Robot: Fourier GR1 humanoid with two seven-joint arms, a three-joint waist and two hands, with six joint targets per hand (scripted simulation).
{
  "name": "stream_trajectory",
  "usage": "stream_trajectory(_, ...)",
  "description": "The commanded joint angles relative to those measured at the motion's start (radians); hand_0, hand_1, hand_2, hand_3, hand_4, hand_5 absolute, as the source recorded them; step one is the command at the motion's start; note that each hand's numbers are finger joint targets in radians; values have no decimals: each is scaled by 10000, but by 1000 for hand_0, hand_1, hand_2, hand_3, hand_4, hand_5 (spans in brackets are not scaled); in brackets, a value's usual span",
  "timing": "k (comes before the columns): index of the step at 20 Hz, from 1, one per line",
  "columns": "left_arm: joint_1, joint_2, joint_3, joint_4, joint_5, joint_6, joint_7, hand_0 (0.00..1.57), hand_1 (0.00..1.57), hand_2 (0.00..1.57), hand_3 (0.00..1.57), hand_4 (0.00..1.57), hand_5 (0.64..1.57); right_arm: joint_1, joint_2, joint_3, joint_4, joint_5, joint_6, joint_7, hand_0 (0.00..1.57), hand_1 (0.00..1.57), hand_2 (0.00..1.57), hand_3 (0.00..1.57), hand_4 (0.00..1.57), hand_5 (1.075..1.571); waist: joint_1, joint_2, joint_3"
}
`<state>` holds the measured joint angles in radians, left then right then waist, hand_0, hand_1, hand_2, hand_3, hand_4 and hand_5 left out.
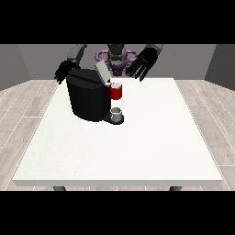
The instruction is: Insert the coffee pod into the coffee machine and close the lid
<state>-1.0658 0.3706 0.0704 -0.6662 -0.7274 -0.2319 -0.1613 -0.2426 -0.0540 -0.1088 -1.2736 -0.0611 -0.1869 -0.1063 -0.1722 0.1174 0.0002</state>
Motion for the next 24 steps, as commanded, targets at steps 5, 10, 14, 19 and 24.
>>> stream_trajectory(5, 1177, -1064, 2133, -188, 2544, 96, -484, 0, 0, 0, 0, 249, 1571, 716, -476, -650, 131, -441, 203, 175, 0, 0, 0, 0, 433, 1571, 824, -1245, -12)
stream_trajectory(10, 2345, -2543, 2421, -506, 3548, -130, -381, 0, 0, 0, 0, 0, 1571, 1573, -178, -1003, 967, -497, -42, -759, 0, 0, 0, 0, 370, 1571, 2035, -2337, 5)
stream_trajectory(14, 3939, -2567, 2578, -580, 3878, -234, -880, 0, 0, 0, 0, 191, 1571, 1925, -249, -197, -192, 57, -106, 284, 0, 0, 0, 0, 492, 1571, 1892, -3390, -8)
stream_trajectory(19, 4545, -2880, 3051, -692, 4517, 47, -734, 0, 0, 0, 0, 0, 1571, 1404, -1004, 51, -1048, -164, 961, 970, 0, 0, 0, 0, 349, 1571, 1824, -3525, -9)
stream_trajectory(24, 5600, -2988, 2973, -1027, 4995, -796, -751, 0, 0, 0, 0, 0, 1571, 1511, -1197, 300, -1635, -258, 1555, 1009, 0, 0, 0, 0, 0, 1571, 2284, -4102, -2)
